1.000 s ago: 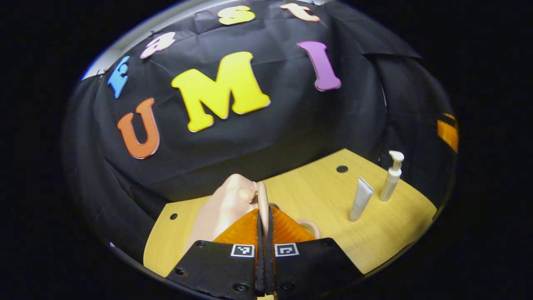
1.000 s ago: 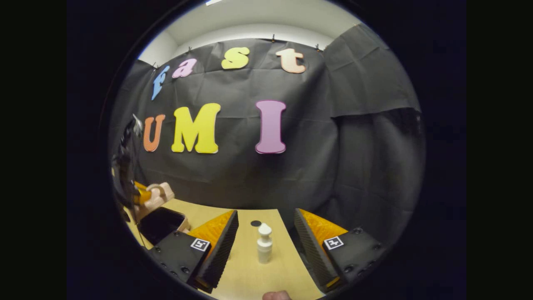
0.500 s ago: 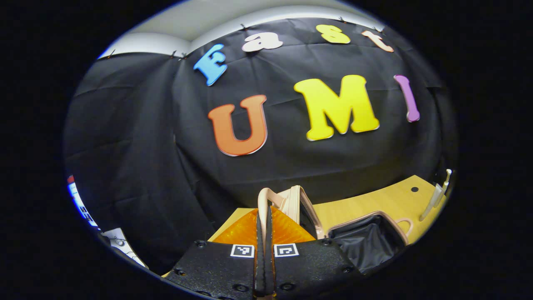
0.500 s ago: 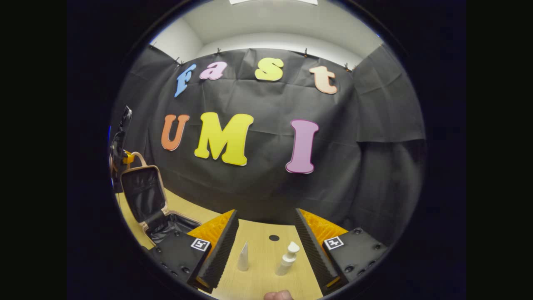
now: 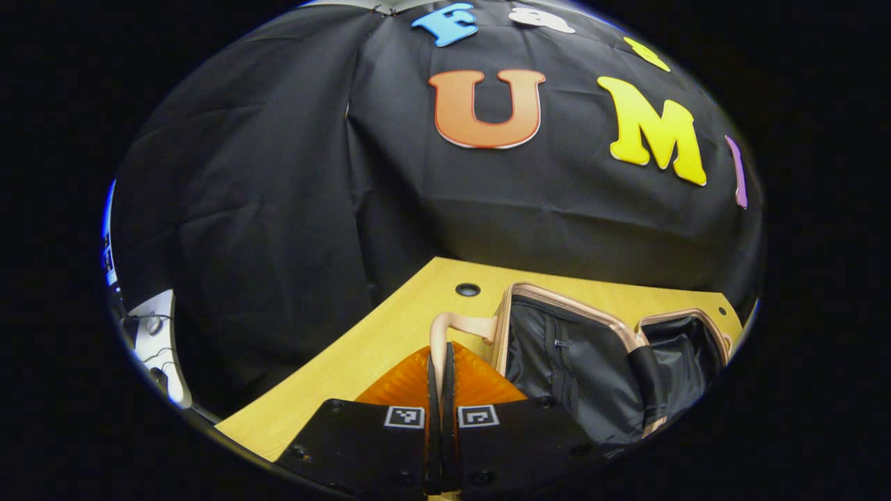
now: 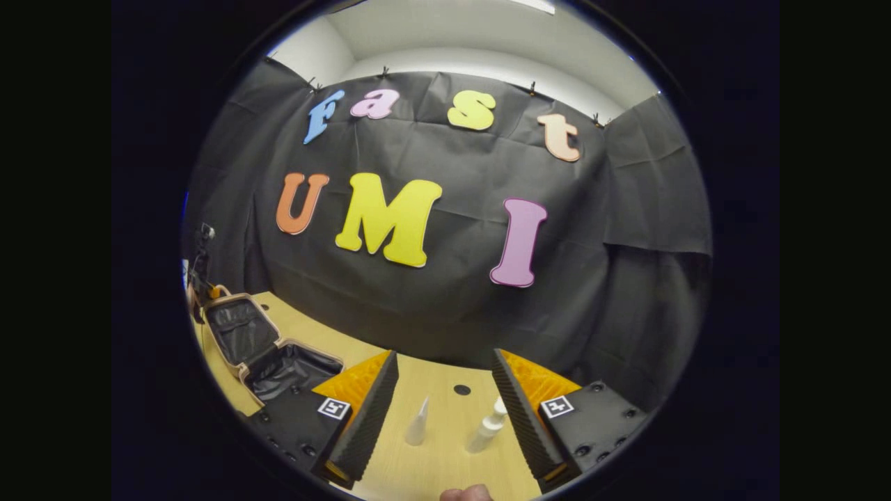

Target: First open the suitcase, pack the skin care products into it, and then close the suitcase.

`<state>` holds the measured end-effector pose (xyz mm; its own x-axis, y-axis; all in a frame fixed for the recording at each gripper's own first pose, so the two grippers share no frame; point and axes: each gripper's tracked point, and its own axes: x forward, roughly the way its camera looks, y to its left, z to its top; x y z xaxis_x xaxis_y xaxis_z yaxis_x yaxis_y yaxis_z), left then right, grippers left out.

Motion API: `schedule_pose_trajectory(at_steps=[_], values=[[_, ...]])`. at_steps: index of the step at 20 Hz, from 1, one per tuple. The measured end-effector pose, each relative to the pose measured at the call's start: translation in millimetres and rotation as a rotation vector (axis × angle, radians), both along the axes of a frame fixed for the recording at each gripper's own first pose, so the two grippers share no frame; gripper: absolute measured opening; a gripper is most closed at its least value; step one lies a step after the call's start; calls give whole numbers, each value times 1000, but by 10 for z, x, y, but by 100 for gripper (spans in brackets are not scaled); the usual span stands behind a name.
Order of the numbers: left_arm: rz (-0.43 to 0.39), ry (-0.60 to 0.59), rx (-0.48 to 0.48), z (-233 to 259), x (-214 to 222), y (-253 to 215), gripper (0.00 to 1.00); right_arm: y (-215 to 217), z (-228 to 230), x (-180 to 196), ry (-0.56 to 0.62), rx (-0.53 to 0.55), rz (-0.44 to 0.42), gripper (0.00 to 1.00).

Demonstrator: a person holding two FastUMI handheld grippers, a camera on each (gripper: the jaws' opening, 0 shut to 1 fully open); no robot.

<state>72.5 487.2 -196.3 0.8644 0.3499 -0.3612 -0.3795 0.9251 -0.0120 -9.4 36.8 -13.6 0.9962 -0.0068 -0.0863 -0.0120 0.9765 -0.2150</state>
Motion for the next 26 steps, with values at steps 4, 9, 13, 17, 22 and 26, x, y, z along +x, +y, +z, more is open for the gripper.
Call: schedule_pose_trajectory(at_steps=[4, 9, 13, 17, 22, 26], values=[[12, 27, -132, -482, 137, 101, 4, -9, -19, -44, 13, -39, -8, 81], [70, 125, -113, -734, 57, 245, 17, -93, -99, -22, 42, -10, -27, 82], [61, 111, -18, -307, -77, 101, 66, -169, -156, 8, 41, 41, -27, 81], [57, -44, 60, 544, -170, -516, 100, -368, -214, 17, 36, 96, -42, 82], [-101, -170, 41, 1193, -125, -2198, 98, -820, -299, 59, 36, 152, -75, 82], [-305, -159, -19, 1147, -89, -3789, 98, -1242, -375, 84, 38, 177, -113, 81]])
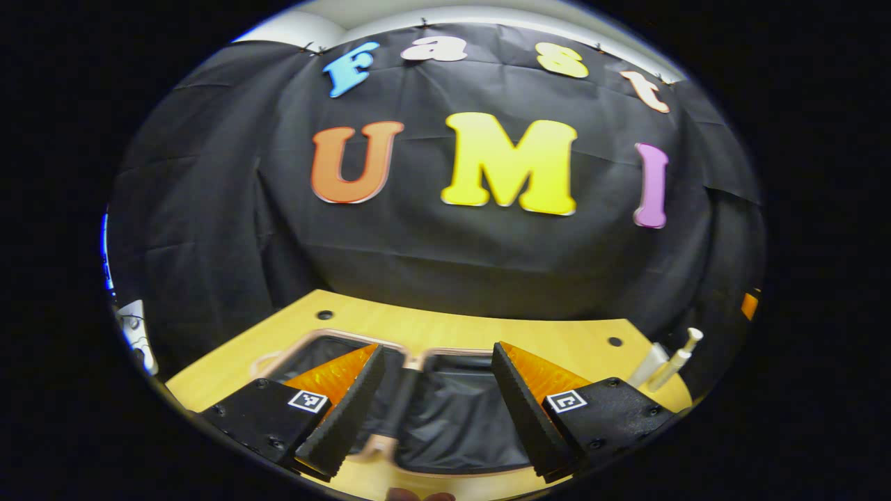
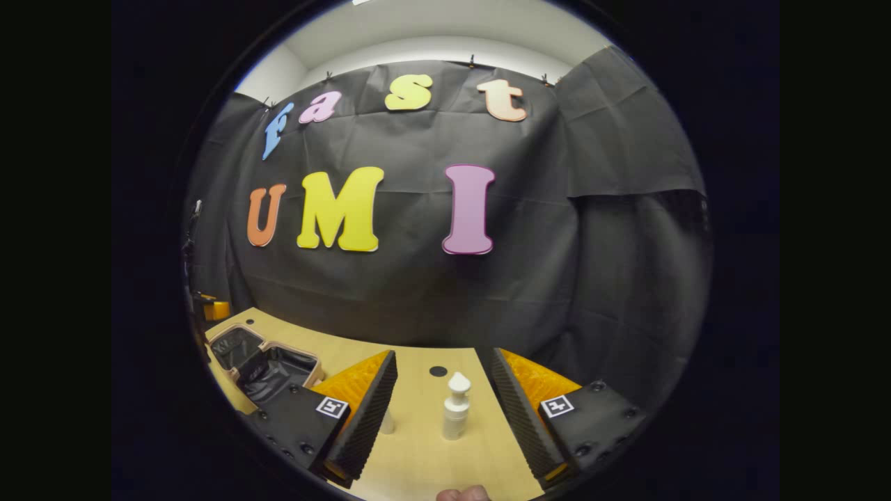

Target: First open the suitcase, pack the skin care products into it, and then close the suitcase.

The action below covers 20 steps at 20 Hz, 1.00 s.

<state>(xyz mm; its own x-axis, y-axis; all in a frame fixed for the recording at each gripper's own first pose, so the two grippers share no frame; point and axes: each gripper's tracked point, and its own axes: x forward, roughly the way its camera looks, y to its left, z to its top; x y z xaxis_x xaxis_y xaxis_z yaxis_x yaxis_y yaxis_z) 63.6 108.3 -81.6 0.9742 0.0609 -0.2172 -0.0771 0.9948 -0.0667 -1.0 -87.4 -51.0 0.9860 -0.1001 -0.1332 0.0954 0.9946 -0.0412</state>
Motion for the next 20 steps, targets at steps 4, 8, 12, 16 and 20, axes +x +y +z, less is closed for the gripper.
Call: schedule_pose_trajectory(at_steps=[4, 8, 12, 16, 20], values=[[-205, -7, 10, -226, -82, -1392, 99, -374, -124, -27, 28, -13, -18, 81], [-340, 92, -9, -800, 25, -2392, 99, -650, -305, -139, 88, -28, -26, 81], [-399, 164, -8, -1372, 283, -2886, 99, -896, -428, -269, 136, -62, -40, 81], [-363, 234, -11, -1883, 580, -2996, 99, -1162, -566, -412, 183, -81, -87, 81], [-357, 259, -3, -2101, 857, -2996, 95, -1313, -772, -496, 243, -91, -112, 81]])
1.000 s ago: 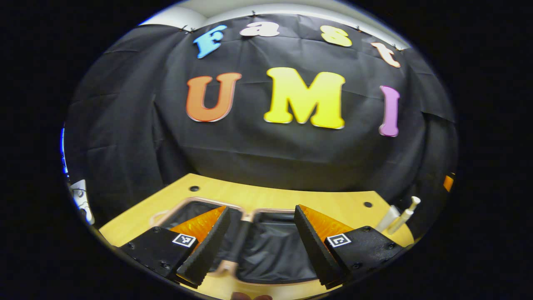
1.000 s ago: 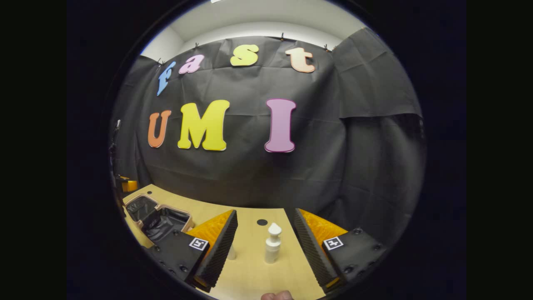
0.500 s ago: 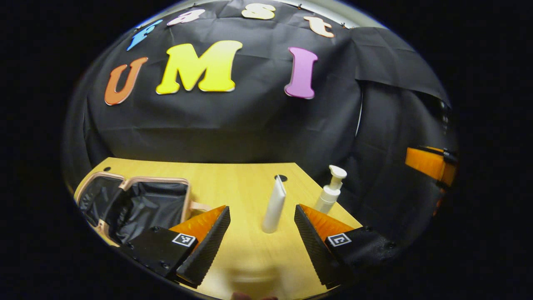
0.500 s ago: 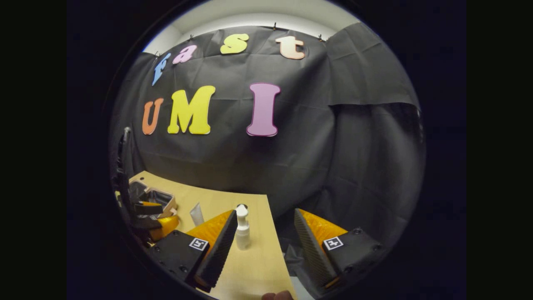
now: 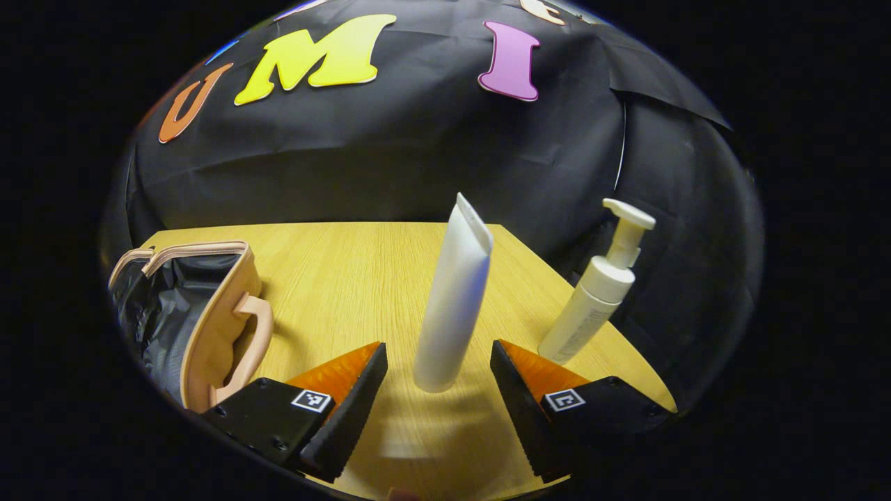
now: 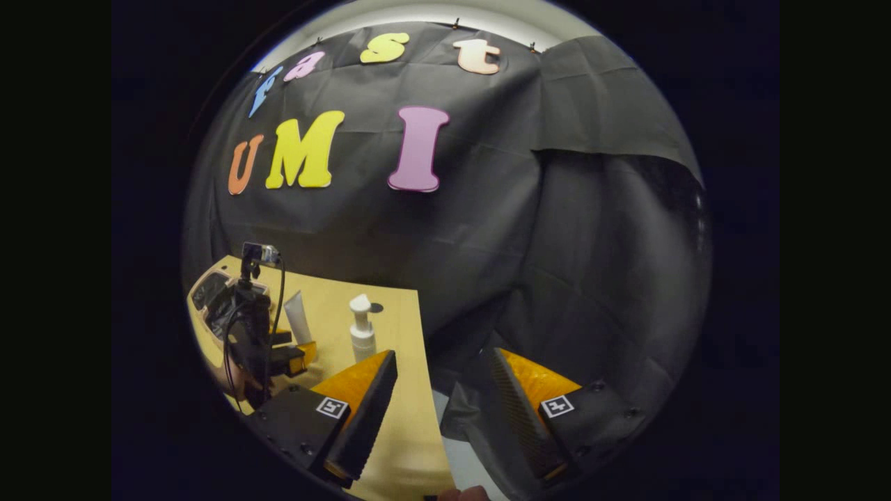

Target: First open the suitcase, pack the skin care products into it, and then close the suitcase.

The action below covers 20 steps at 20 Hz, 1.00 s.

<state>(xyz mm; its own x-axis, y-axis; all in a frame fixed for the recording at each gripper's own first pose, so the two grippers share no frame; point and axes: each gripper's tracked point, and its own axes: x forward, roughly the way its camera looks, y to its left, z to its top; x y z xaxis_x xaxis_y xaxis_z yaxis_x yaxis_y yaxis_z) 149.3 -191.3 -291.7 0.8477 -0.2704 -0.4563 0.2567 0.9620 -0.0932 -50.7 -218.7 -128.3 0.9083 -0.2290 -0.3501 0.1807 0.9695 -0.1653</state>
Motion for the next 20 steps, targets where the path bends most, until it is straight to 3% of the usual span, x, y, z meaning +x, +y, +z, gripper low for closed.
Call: schedule_pose_trajectory(at_steps=[4, 5, 6, 7, 8, 10, 16, 20], values=[[-2, 34, 18, -188, 128, -29, 84, 18, -96, 85, 23, 19, 3, 81], [10, 52, 12, -227, 134, -13, 87, 47, -135, 121, 27, 25, 11, 81], [17, 70, 6, -270, 138, -7, 71, 90, -162, 162, 31, 36, 24, 81], [9, 81, -2, -277, 134, -19, 72, 135, -220, 205, 40, 51, 38, 81], [2, 77, 10, -254, 158, -6, 54, 188, -299, 251, 54, 74, 51, 82], [-11, 104, 13, -258, 110, 23, 48, 295, -493, 362, 84, 103, 83, 82], [-59, 90, -56, 379, -324, 166, 45, 763, -1204, 830, 185, 194, 230, 82], [-46, 107, -73, 774, -739, 390, 45, 854, -1433, 1219, 189, 255, 249, 82]])
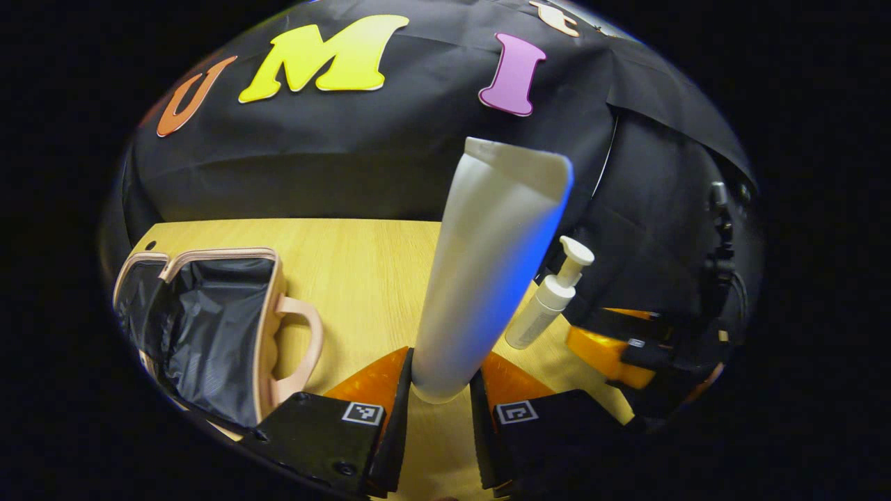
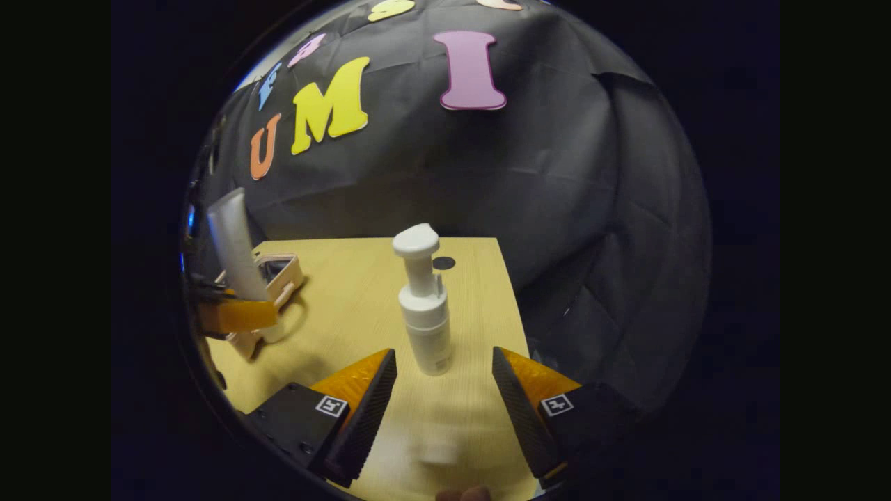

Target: First open the suitcase, pack the skin care products into it, and then close the suitcase.

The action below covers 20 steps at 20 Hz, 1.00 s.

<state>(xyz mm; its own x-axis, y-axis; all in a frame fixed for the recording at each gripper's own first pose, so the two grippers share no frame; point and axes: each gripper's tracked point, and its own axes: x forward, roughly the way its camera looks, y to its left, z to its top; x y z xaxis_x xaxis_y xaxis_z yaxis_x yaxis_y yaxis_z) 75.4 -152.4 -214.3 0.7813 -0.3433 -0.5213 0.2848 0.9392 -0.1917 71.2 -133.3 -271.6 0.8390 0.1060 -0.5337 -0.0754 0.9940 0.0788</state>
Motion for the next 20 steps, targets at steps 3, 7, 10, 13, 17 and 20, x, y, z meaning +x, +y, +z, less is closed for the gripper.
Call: schedule_pose_trajectory(at_steps=[3, 7, 10, 13, 17, 20], values=[[57, 11, -13, 231, -239, 299, 44, 114, -184, 245, 13, 27, 21, 84], [170, 26, 0, 338, -375, 853, 45, 225, -405, 424, 51, 30, 43, 82], [254, 57, -3, 311, -478, 1286, 44, 250, -493, 494, 74, 33, 33, 70], [301, 94, -20, 320, -497, 1654, 44, 211, -514, 558, 90, -26, 21, 53], [301, 170, -38, 214, -464, 2117, 45, 324, -256, 430, 118, 55, 10, 46], [192, 314, -71, 7, -357, 2337, 44, 482, 187, 229, 102, 147, 26, 46]])
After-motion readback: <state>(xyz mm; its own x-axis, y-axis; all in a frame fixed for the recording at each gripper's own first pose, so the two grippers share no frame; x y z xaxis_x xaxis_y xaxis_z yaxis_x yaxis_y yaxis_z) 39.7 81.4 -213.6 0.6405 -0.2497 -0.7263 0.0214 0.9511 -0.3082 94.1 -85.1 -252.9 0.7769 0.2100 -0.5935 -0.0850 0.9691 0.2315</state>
